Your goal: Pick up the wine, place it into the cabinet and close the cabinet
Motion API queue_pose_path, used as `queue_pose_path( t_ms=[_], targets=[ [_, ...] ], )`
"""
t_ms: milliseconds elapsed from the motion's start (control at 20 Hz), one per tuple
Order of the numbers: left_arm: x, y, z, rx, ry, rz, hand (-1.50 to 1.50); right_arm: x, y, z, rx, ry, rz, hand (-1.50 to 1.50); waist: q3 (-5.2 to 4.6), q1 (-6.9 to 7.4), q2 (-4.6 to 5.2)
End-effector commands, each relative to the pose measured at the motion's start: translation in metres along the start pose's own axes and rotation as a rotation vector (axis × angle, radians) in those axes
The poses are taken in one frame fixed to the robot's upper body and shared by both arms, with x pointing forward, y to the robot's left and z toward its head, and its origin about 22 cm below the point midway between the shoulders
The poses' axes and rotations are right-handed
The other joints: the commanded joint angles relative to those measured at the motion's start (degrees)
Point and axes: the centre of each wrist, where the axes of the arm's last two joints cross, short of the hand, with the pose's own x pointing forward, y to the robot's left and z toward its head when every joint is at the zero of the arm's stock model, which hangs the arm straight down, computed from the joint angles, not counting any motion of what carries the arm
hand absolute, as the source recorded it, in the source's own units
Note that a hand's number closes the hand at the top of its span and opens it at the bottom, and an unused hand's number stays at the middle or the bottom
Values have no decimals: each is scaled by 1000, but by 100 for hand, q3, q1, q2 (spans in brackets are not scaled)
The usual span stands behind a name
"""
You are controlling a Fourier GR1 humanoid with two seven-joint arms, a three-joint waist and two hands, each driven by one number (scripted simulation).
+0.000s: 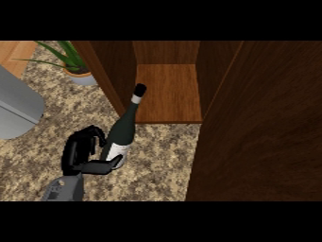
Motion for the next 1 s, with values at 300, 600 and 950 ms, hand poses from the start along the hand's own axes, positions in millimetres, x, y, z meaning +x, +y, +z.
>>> queue_pose_path(
  t_ms=[300,600,950],
  targets=[
    [69,-70,-50,-79,-79,126,150,-1,-5,26,60,32,-30,-150,5,8,-9],
    [125,-110,-76,-88,-68,188,150,-1,-9,15,47,25,-56,-150,4,2,1],
    [168,-146,-89,-49,-28,168,150,5,-14,19,59,20,-46,-150,3,-3,-2]
  ],
)
